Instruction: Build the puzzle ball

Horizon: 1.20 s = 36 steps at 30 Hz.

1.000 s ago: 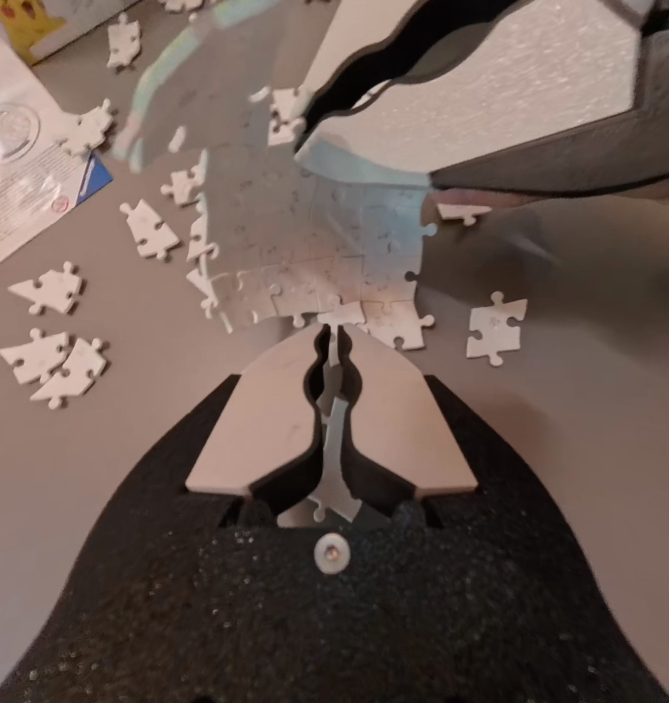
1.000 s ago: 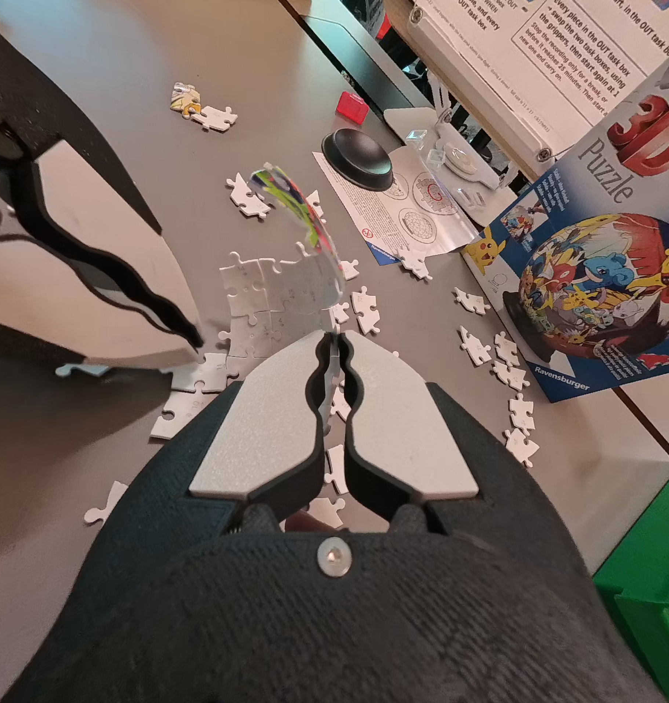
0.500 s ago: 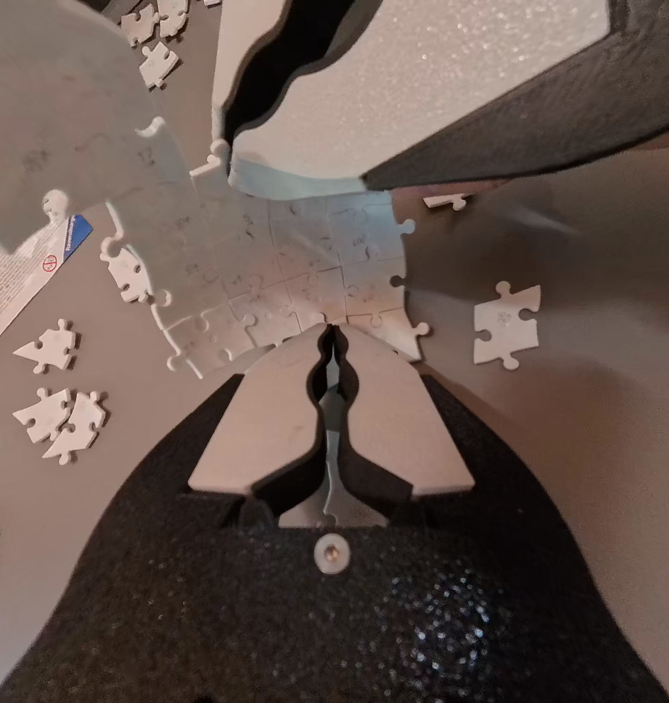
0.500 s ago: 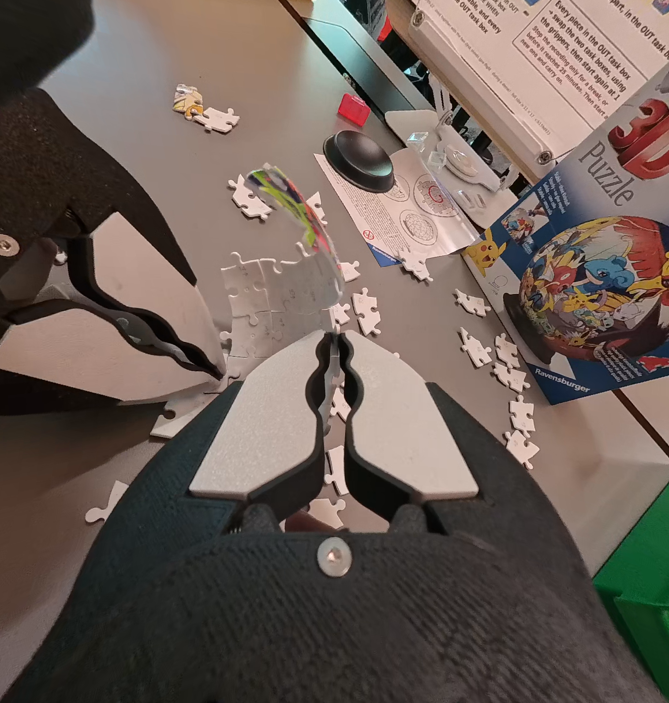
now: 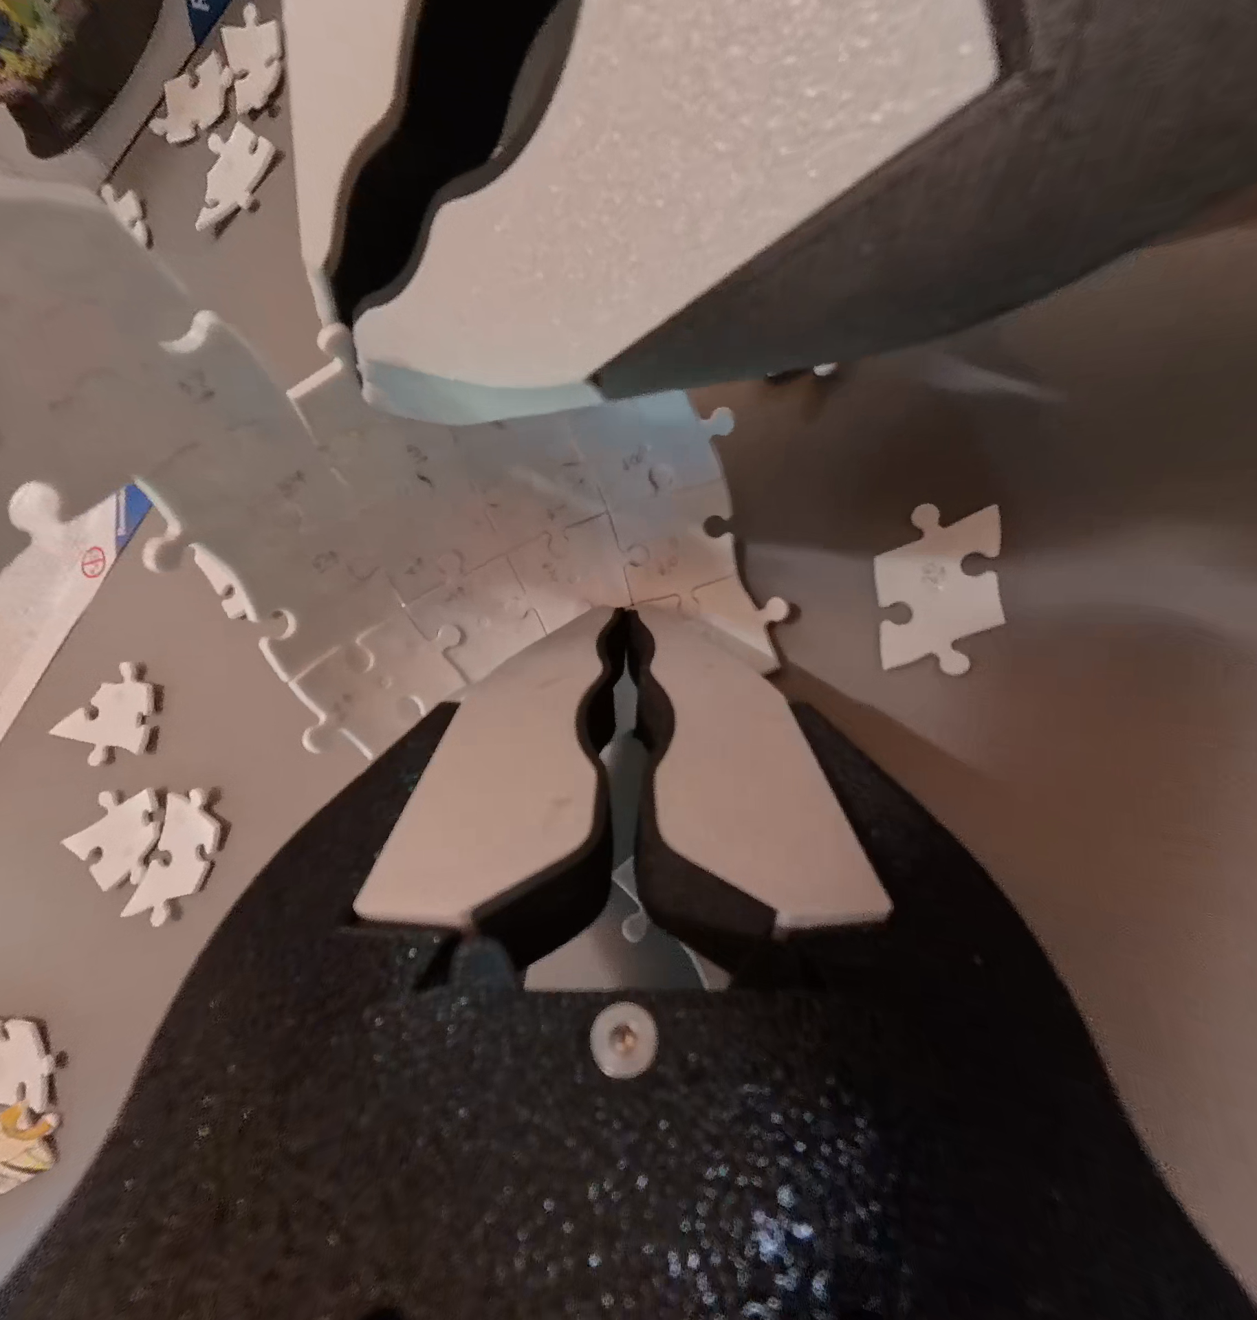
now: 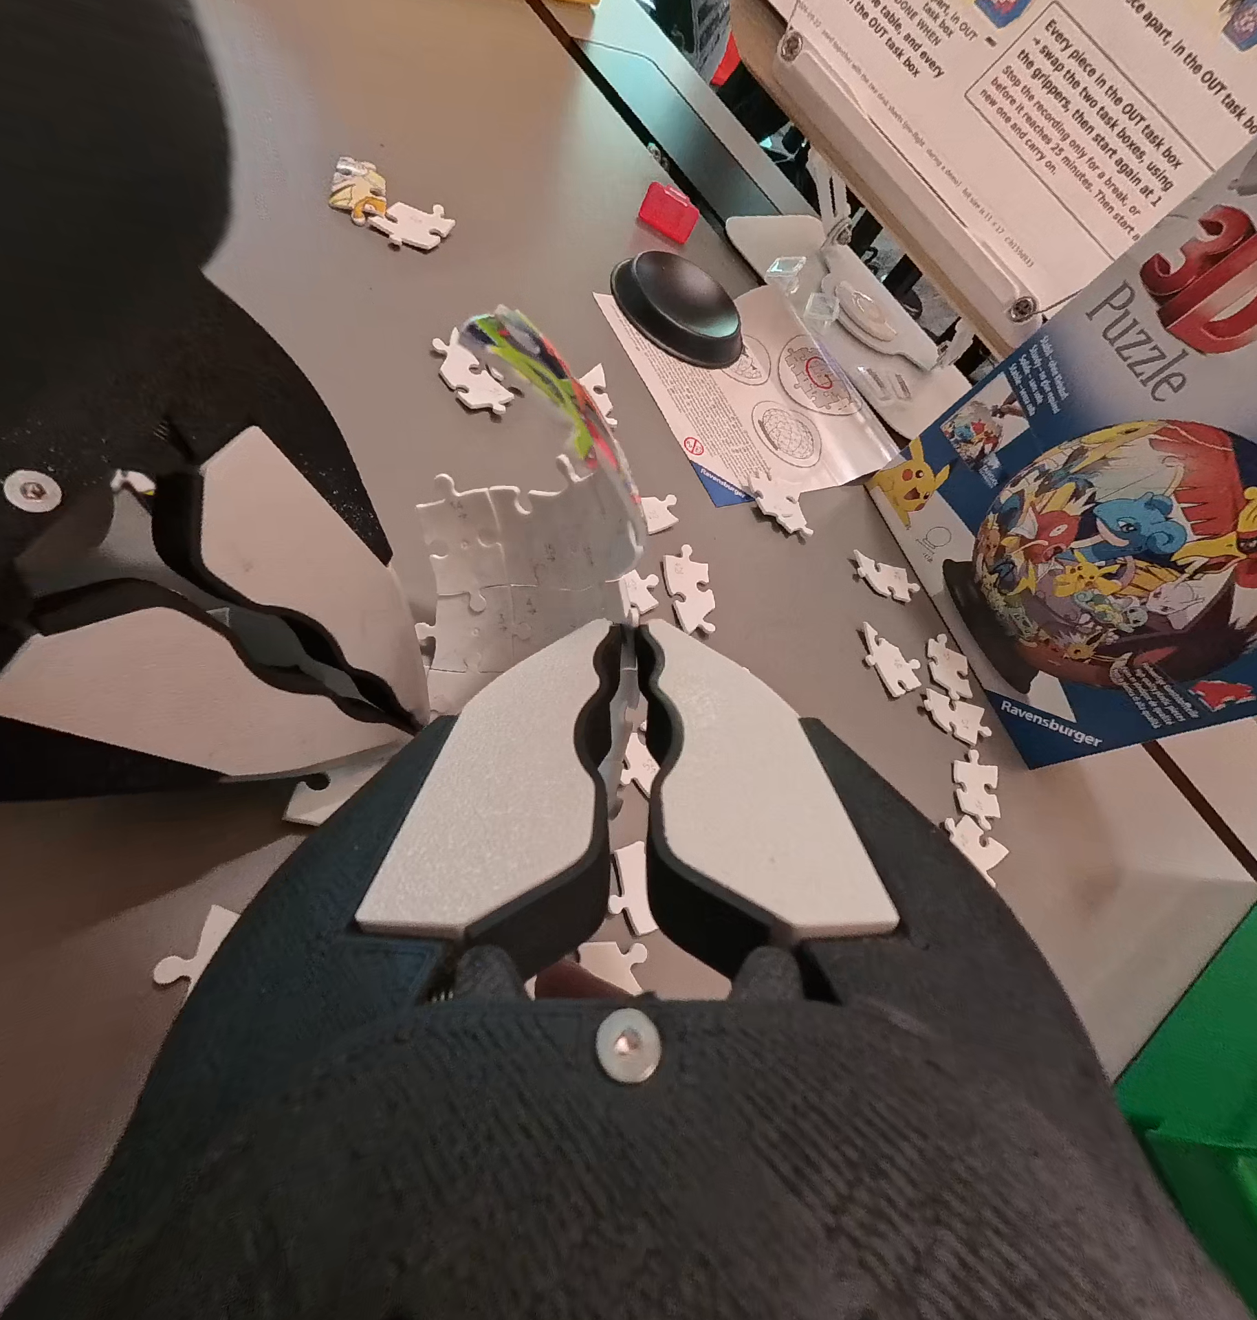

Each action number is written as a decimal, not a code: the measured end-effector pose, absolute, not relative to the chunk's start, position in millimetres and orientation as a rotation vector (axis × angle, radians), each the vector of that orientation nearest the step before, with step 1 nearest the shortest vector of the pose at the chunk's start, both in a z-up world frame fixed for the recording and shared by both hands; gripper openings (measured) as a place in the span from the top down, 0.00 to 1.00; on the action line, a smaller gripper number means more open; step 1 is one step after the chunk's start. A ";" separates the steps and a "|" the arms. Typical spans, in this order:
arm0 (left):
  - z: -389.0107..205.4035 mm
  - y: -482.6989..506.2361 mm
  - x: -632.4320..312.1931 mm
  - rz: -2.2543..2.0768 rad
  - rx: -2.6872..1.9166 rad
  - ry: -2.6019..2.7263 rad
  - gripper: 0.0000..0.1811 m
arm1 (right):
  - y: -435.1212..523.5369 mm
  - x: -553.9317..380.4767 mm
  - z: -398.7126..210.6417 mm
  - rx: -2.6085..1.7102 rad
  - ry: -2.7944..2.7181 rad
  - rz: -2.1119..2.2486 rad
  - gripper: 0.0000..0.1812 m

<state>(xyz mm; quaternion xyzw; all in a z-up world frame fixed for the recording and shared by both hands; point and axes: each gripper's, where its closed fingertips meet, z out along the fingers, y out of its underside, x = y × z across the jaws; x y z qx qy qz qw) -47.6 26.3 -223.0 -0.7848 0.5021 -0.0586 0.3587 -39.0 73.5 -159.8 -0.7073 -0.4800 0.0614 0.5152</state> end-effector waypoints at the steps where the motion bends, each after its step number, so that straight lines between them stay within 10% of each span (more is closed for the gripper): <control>1: -218.7 27.5 -48.3 -0.140 -1.994 1.281 1.00 | 73.5 -39.0 -159.8 -1.699 -1.152 0.148 0.98; 22: -221.2 -24.1 -109.2 -0.266 -2.192 1.154 0.81 | 75.0 -34.1 -159.6 -1.696 -1.153 0.156 0.98; 36: -224.2 -11.7 -101.9 -0.292 -2.293 0.886 0.94 | 69.7 -34.9 -153.8 -1.617 -1.267 0.044 0.98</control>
